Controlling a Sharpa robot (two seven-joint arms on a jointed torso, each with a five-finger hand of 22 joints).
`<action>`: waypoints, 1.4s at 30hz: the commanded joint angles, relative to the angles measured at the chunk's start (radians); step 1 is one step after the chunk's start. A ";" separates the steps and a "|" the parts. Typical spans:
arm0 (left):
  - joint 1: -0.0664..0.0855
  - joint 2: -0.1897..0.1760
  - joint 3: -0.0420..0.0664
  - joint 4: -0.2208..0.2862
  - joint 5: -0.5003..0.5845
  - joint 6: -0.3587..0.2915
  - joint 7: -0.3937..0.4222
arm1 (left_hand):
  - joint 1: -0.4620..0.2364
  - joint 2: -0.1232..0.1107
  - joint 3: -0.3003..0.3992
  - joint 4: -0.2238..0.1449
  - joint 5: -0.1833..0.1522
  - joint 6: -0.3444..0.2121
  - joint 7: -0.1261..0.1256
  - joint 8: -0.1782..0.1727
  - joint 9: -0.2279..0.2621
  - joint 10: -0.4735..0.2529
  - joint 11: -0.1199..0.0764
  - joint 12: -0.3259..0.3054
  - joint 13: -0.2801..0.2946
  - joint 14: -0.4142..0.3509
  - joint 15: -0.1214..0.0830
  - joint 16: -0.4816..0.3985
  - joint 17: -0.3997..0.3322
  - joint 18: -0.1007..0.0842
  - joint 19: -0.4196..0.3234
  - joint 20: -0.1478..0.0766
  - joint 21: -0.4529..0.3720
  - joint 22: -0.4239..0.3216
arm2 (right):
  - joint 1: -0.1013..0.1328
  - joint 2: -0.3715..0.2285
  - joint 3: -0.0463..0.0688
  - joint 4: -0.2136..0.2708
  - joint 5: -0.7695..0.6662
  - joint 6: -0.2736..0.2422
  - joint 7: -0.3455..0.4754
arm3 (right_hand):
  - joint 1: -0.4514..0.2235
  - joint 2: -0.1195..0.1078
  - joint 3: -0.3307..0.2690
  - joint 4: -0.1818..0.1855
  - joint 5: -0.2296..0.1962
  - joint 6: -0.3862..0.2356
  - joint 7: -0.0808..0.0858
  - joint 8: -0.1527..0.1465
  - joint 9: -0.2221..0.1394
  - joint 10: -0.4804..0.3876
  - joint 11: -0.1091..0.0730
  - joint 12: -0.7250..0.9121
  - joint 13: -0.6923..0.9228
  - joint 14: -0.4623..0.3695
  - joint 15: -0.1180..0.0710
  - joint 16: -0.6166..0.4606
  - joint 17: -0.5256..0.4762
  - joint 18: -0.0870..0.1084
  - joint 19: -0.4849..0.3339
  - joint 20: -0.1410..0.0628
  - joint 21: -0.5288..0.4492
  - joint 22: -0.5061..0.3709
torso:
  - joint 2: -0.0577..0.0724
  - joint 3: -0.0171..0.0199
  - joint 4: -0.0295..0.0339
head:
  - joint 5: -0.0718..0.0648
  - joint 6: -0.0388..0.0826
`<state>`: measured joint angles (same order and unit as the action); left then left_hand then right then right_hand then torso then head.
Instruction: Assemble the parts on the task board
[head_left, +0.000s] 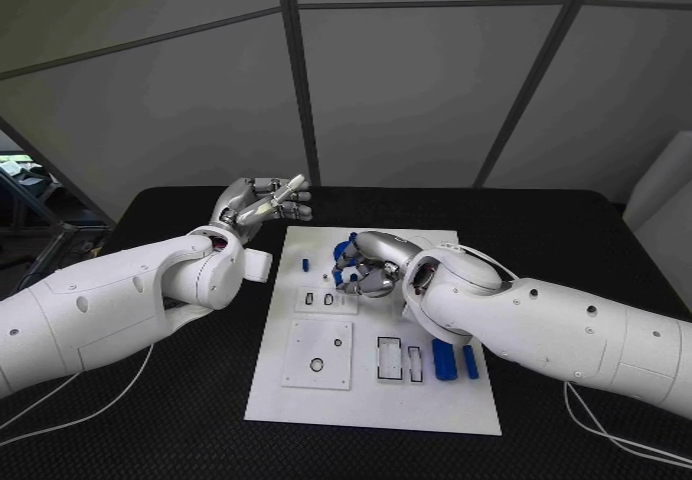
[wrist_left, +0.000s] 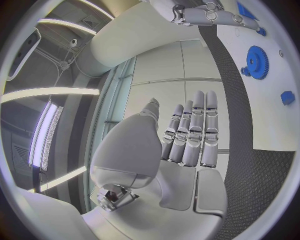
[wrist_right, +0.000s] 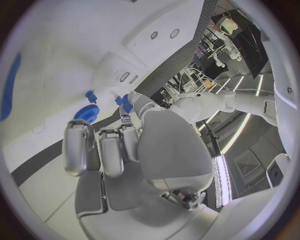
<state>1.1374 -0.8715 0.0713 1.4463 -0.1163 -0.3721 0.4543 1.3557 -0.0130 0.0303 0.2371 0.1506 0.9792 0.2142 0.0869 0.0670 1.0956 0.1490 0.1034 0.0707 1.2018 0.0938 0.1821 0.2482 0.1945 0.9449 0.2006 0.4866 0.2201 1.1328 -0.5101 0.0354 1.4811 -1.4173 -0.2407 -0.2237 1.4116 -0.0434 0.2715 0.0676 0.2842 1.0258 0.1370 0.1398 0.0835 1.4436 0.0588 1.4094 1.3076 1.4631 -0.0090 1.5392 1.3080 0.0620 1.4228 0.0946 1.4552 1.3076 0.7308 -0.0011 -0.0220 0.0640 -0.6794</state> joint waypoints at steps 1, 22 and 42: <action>0.002 0.002 0.001 0.002 0.001 0.001 0.004 | 0.001 -0.002 -0.002 -0.002 -0.004 0.005 0.000 -0.007 0.000 0.004 0.004 -0.005 0.000 -0.005 0.000 -0.005 0.001 -0.013 -0.010 -0.001 0.005 0.001 | -0.003 0.007 -0.008 0.000 -0.063 0.019 -0.040 | -0.016 0.000 -0.001 0.005 -0.005 0.007 0.003 0.002 -0.001 0.002 -0.004 0.000 0.105 0.094 -0.007 0.000 0.203 -0.010 0.005 -0.001 0.001 0.027 | 0.001 0.0015 -0.0002 | 0.004 -0.003; 0.003 0.008 0.001 -0.002 0.001 0.007 -0.002 | 0.001 -0.002 -0.002 -0.002 -0.004 0.005 0.000 -0.007 0.000 0.004 0.004 -0.005 0.000 -0.005 0.000 -0.005 0.001 -0.013 -0.010 -0.001 0.005 0.001 | -0.023 0.023 -0.019 -0.022 -0.111 0.034 -0.031 | -0.025 -0.006 -0.003 0.006 -0.008 0.008 0.002 0.002 -0.002 0.003 -0.004 0.002 0.107 0.094 -0.007 0.000 0.204 -0.011 0.006 -0.001 0.001 0.028 | 0.001 0.0019 -0.0012 | 0.014 -0.013; 0.003 0.008 0.001 -0.004 0.001 0.006 -0.002 | 0.001 -0.002 -0.002 -0.002 -0.004 0.005 0.000 -0.007 0.000 0.004 0.004 -0.005 0.000 -0.005 0.000 -0.005 0.001 -0.013 -0.010 -0.001 0.005 0.001 | -0.024 0.030 -0.020 -0.027 -0.117 0.056 -0.033 | -0.036 -0.020 -0.005 0.005 -0.018 0.004 0.003 0.000 -0.003 0.003 -0.004 0.002 0.107 0.094 -0.008 0.000 0.205 -0.011 0.005 -0.001 0.001 0.027 | 0.000 0.0015 -0.0017 | 0.013 -0.020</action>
<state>1.1381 -0.8645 0.0714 1.4416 -0.1162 -0.3721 0.4494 1.3556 -0.0130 0.0303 0.2371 0.1506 0.9793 0.2142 0.0869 0.0670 1.0956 0.1490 0.1034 0.0707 1.2018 0.0938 0.1821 0.2478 0.1944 0.9449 0.2006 0.4866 0.2199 1.1094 -0.4811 0.0171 1.4554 -1.5264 -0.2049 -0.2554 1.3809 -0.0625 0.2684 0.0702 0.2692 1.0282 0.1395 0.1390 0.0807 1.4436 0.0588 1.4094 1.3075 1.4668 -0.0127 1.5392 1.3076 0.0620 1.4227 0.0946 1.4551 1.3075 0.7315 0.0002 -0.0227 0.0787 -0.6990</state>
